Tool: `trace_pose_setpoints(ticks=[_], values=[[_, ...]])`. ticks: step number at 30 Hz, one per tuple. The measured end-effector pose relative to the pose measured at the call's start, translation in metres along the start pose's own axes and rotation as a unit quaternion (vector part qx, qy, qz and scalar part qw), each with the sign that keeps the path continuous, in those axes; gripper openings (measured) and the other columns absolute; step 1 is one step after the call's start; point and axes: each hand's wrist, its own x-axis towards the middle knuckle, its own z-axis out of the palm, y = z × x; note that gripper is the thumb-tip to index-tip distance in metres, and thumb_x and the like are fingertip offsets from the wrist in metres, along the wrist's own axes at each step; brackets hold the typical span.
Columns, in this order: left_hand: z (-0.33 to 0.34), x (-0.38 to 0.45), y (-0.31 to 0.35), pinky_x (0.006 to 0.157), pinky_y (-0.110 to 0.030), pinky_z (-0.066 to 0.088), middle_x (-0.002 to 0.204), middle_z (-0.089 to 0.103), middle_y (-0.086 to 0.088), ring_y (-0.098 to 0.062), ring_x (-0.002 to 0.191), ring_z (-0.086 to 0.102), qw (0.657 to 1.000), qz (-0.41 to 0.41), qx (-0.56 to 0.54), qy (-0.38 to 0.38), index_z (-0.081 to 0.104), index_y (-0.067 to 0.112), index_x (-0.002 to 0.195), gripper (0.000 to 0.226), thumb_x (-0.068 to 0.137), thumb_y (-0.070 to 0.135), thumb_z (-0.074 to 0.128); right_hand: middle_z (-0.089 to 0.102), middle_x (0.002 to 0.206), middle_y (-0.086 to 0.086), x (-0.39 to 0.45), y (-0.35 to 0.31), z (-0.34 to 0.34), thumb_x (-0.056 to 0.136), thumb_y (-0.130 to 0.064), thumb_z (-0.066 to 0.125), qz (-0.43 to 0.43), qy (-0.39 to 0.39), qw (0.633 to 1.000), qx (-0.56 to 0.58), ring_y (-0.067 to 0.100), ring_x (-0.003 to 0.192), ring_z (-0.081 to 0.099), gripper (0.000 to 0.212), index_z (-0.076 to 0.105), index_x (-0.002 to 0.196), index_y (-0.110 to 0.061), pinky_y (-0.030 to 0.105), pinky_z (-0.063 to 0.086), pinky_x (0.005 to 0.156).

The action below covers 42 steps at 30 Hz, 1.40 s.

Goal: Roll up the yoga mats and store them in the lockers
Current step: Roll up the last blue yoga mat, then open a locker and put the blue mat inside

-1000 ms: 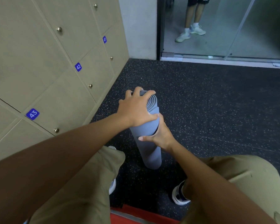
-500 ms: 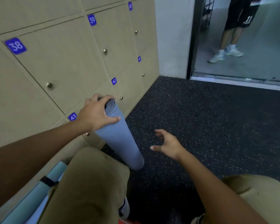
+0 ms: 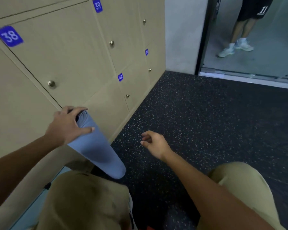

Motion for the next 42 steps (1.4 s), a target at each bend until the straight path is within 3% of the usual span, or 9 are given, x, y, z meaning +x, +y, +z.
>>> trace_pose_setpoints(ticks=[2,5,11,16,21,26,32,37,42], values=[[0.016,-0.004,-0.016,0.102,-0.059,0.045,0.142,0.042,-0.001,-0.038,0.13,0.037,1.0,-0.006,-0.004,-0.002,0.046,0.044,0.144,0.089,0.065,0.076,0.073,0.069,0.109,-0.005,0.019,-0.014,0.009,0.098,-0.021,0.067,-0.003,0.008,1.0,0.004,0.012,0.104,0.064,0.032,0.063,0.13,-0.015,0.036,0.053,0.1],[0.036,-0.006,-0.034,0.09,-0.056,0.05,0.136,0.048,0.001,-0.038,0.119,0.046,0.998,-0.018,0.016,0.062,0.052,0.044,0.138,0.087,0.06,0.082,0.052,0.068,0.103,-0.005,0.055,-0.046,0.018,0.098,-0.019,0.068,-0.022,0.015,1.0,-0.008,0.012,0.1,0.064,0.03,0.065,0.127,-0.014,0.034,0.053,0.1],[0.042,0.009,-0.042,0.084,-0.052,0.052,0.135,0.048,-0.004,-0.037,0.116,0.05,0.993,-0.008,0.08,0.083,0.048,0.042,0.136,0.086,0.065,0.088,0.034,0.066,0.116,0.0,0.138,-0.161,0.045,0.099,-0.015,0.065,-0.088,-0.018,0.996,-0.025,0.014,0.108,0.06,0.033,0.063,0.131,-0.01,0.03,0.048,0.103],[0.042,0.018,-0.035,0.088,-0.049,0.047,0.135,0.045,-0.002,-0.034,0.118,0.046,0.992,0.0,0.091,0.084,0.044,0.042,0.139,0.08,0.072,0.085,0.041,0.066,0.123,0.015,0.207,-0.253,0.083,0.094,-0.009,0.068,-0.161,-0.025,0.986,-0.033,0.025,0.112,0.062,0.037,0.063,0.131,-0.005,0.022,0.043,0.09],[0.039,0.02,-0.052,0.093,-0.051,0.046,0.14,0.039,-0.002,-0.033,0.125,0.041,0.996,-0.004,0.067,0.067,0.034,0.046,0.141,0.077,0.076,0.085,0.048,0.063,0.119,0.002,0.253,-0.317,0.12,0.093,-0.013,0.071,-0.233,-0.057,0.97,-0.036,0.01,0.107,0.056,0.04,0.061,0.132,-0.011,0.007,0.039,0.079],[0.036,0.025,-0.058,0.097,-0.051,0.046,0.145,0.033,0.001,-0.032,0.129,0.039,0.996,-0.01,0.062,0.064,0.032,0.048,0.141,0.079,0.072,0.086,0.042,0.064,0.114,0.001,0.28,-0.323,0.147,0.089,-0.016,0.075,-0.26,-0.069,0.957,-0.11,0.015,0.101,0.059,0.03,0.066,0.117,-0.013,0.02,0.041,0.083],[0.033,0.025,-0.067,0.097,-0.05,0.046,0.145,0.033,0.004,-0.031,0.129,0.039,0.997,-0.023,0.05,0.06,0.031,0.05,0.138,0.076,0.073,0.086,0.046,0.069,0.105,-0.009,0.275,-0.306,0.146,0.088,-0.03,0.075,-0.292,-0.013,0.953,-0.077,0.009,0.094,0.062,0.022,0.07,0.106,-0.019,0.018,0.044,0.084],[0.032,0.026,-0.078,0.096,-0.051,0.046,0.146,0.036,0.002,-0.031,0.127,0.041,0.996,-0.023,0.052,0.063,0.034,0.046,0.142,0.079,0.075,0.086,0.046,0.07,0.083,-0.01,0.258,-0.287,0.128,0.077,-0.054,0.079,-0.268,0.023,0.962,-0.039,0.007,0.076,0.064,0.031,0.069,0.085,-0.026,0.038,0.057,0.079],[0.033,0.021,-0.078,0.09,-0.05,0.048,0.143,0.04,0.002,-0.032,0.124,0.044,0.996,-0.026,0.042,0.076,0.039,0.045,0.14,0.084,0.067,0.087,0.035,0.066,0.076,-0.009,0.22,-0.253,0.096,0.069,-0.05,0.089,-0.253,0.072,0.965,-0.016,0.007,0.068,0.057,0.041,0.062,0.082,-0.022,0.04,0.057,0.071]])
